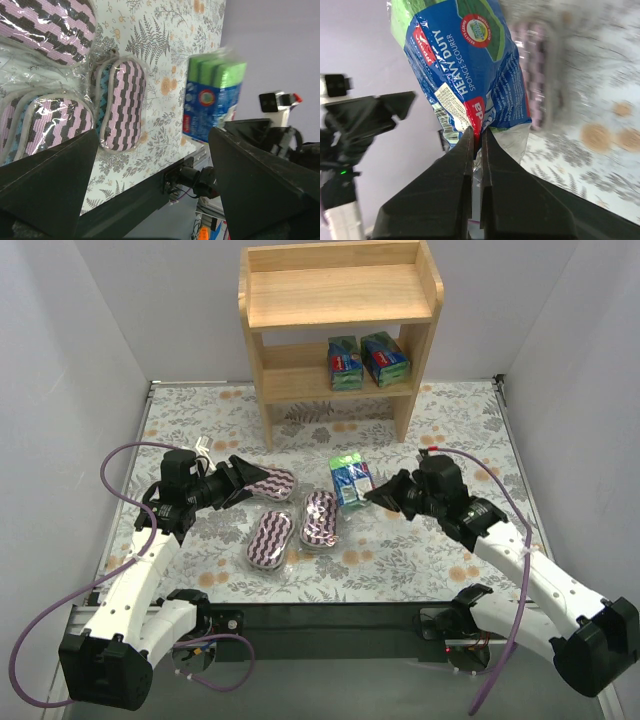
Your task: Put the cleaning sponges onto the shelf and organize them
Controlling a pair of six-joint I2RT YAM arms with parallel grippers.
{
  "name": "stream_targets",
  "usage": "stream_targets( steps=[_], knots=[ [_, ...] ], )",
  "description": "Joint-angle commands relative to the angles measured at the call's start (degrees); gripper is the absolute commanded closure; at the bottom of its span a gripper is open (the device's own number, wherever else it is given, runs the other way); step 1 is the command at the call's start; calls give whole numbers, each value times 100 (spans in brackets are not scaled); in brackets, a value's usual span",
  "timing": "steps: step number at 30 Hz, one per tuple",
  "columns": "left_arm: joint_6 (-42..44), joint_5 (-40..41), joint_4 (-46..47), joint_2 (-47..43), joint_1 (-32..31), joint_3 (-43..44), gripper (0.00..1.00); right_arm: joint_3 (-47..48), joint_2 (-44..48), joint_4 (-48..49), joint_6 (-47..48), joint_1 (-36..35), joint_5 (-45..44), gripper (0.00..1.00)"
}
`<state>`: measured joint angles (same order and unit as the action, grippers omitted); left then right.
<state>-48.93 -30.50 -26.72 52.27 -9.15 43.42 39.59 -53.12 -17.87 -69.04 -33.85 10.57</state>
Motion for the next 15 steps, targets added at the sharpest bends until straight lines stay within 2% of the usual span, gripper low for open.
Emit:
stream_targets(
  steps=[1, 6, 15],
  knots=[
    [59, -52, -44, -103, -17, 114, 17, 882, -617, 721, 382, -8, 752, 99],
    [24, -9, -61, -138, -26, 167, 17, 2206, -1735, 1619, 321, -26, 1175, 99],
    [-12, 97, -246, -331, -17, 316, 17, 4221, -3756, 2077, -233, -17, 553, 99]
  ],
)
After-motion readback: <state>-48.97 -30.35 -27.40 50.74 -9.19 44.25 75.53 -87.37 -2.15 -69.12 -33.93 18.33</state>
